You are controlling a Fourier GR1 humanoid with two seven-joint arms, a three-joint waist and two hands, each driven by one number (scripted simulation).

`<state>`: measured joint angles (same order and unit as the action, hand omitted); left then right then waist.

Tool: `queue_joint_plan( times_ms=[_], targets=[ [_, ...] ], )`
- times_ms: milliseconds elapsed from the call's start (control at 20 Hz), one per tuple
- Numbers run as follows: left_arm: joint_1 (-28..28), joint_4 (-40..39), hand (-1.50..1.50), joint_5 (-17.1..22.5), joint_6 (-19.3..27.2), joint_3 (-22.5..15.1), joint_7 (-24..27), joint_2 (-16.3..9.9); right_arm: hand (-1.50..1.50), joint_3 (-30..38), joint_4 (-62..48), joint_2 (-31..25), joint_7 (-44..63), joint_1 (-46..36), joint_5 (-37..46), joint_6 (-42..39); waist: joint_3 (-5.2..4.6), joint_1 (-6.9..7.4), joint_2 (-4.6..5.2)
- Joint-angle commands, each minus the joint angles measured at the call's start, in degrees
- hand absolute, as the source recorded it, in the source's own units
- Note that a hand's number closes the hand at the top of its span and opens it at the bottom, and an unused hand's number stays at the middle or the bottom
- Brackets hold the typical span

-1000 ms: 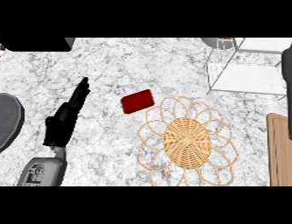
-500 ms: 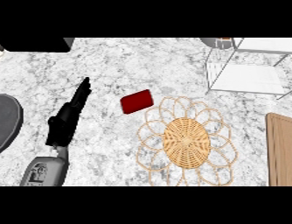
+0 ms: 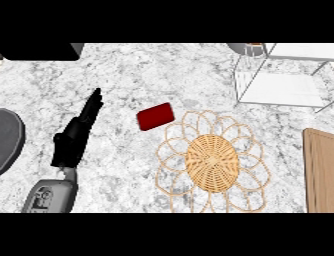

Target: Pick the bell pepper from the placemat and place it in the tiered shelf

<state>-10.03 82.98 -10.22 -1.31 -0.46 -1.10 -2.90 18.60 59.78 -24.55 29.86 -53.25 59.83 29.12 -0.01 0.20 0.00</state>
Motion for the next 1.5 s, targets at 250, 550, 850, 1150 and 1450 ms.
queue_joint_plan(
  times_ms=[250, 550, 850, 1150, 1450],
  targets=[
    [1.28, -1.57, 0.0, 0.96, -1.73, 0.43, 1.55, -0.77, -1.5, 2.58, 8.18, 0.4, -0.88, 1.1, -11.2, -2.38, 0.0, -0.13, -0.06],
    [1.07, 1.89, 0.0, -0.59, -0.1, -1.06, -1.47, 0.36, -1.5, 0.92, 13.86, 0.3, 0.77, 1.04, -14.52, -5.62, 0.0, -0.13, -0.12],
    [0.17, -0.73, 0.0, 0.51, -0.97, -0.15, 0.23, 0.19, -1.5, 9.16, 15.32, -2.51, 2.05, -3.69, -20.29, 0.43, 0.01, -0.05, -0.07],
    [0.63, -0.94, 0.0, 0.58, -0.68, 1.41, 0.62, -1.12, -1.5, 15.15, 26.48, -9.72, 14.05, 2.51, -21.99, -6.74, -0.02, -1.17, -0.33],
    [2.86, 0.03, 0.0, -0.8, 0.59, 0.45, 1.49, -0.54, -1.5, 25.62, 32.72, -17.91, 20.87, 13.4, -32.77, -22.96, 0.05, -2.49, -0.64]
  ],
)
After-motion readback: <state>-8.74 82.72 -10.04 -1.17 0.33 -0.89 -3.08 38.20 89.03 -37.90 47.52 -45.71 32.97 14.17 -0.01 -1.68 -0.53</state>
